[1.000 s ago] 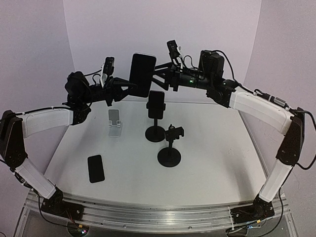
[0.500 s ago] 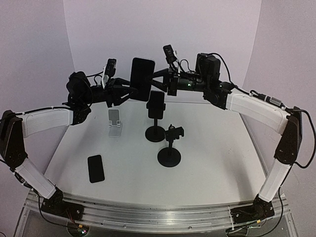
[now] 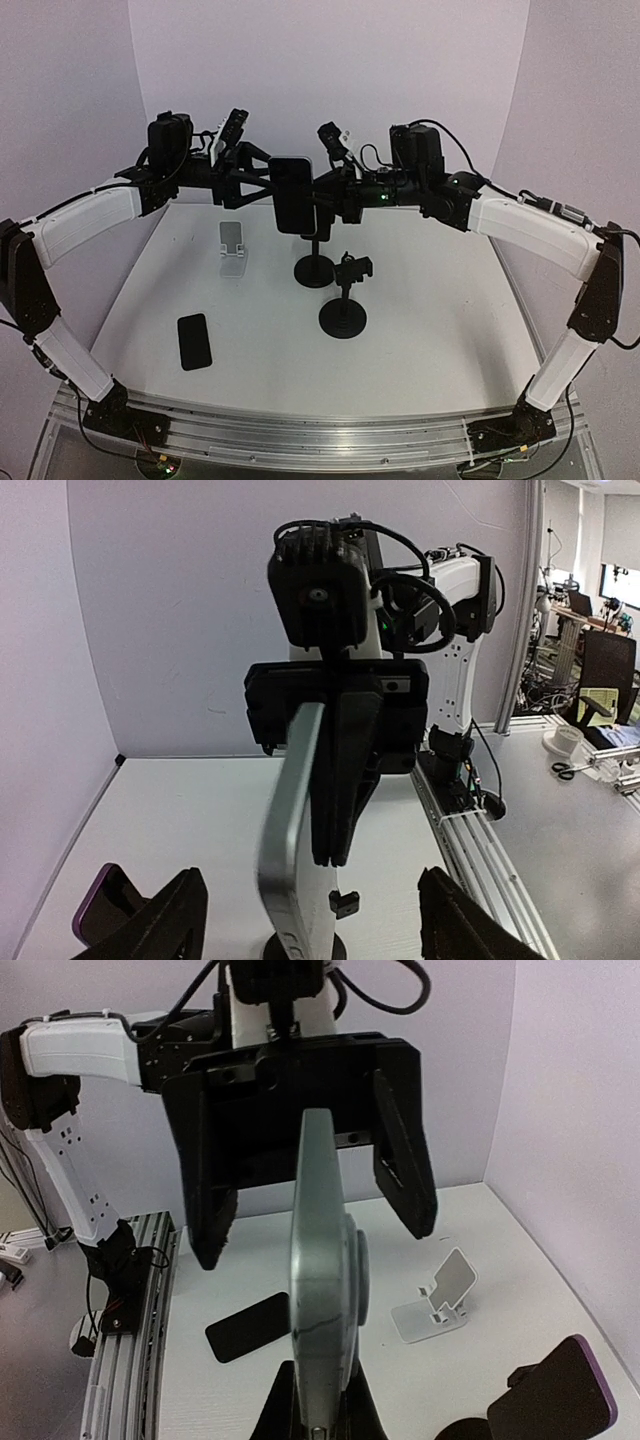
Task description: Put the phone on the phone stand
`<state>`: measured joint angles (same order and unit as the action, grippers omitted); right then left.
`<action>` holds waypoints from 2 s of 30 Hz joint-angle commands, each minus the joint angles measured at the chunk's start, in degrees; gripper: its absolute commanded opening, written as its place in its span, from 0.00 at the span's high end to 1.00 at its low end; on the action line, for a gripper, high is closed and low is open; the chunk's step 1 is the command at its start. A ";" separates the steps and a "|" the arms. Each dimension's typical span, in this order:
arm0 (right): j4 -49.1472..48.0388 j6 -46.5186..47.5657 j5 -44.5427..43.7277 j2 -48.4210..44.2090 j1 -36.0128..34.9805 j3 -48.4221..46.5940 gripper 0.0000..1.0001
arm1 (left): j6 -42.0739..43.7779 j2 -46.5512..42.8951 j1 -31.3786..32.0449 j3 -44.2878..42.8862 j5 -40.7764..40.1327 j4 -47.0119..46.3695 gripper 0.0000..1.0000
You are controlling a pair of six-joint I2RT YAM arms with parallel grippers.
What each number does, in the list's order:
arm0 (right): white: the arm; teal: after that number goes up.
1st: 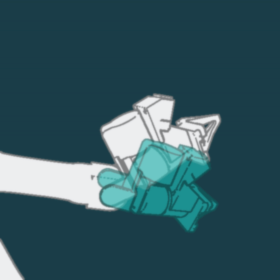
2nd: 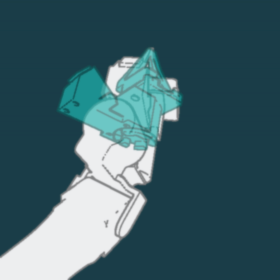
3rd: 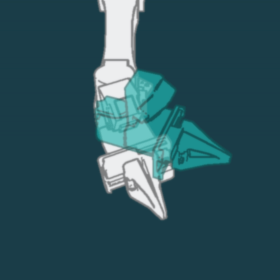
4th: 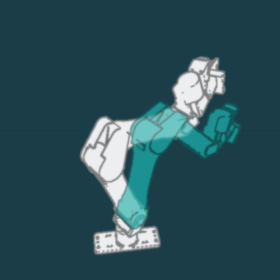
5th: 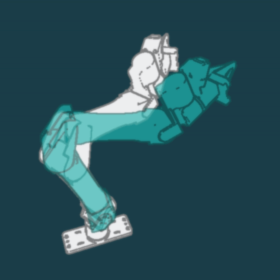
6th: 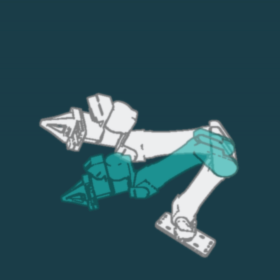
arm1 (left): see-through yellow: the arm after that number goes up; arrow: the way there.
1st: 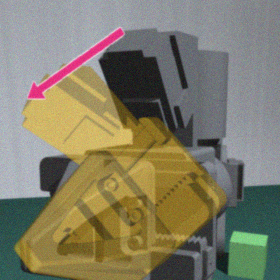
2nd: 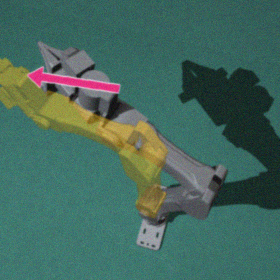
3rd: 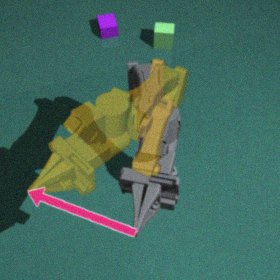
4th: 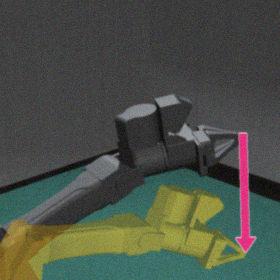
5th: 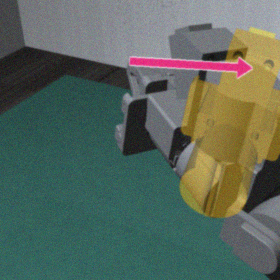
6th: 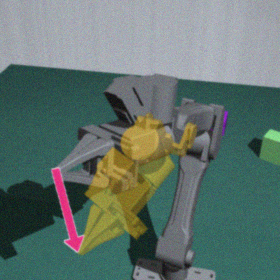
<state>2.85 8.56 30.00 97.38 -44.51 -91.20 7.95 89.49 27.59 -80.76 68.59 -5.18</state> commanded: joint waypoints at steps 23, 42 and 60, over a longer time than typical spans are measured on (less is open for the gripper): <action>-6.37 2.18 1.58 -2.68 -0.90 -1.95 1.00 | -18.59 0.97 5.89 6.38 2.39 -20.42 1.00; 4.30 -28.73 -39.67 -14.71 2.08 14.63 0.26 | -23.38 3.66 8.45 8.67 -15.68 -34.29 1.00; -30.31 -11.54 -52.91 -39.55 -10.40 59.72 0.60 | -28.15 10.66 20.64 4.62 -38.91 -32.81 1.00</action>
<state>-10.31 -9.02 -21.81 64.91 -55.06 -35.22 -19.85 100.73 46.94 -73.08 33.98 -33.75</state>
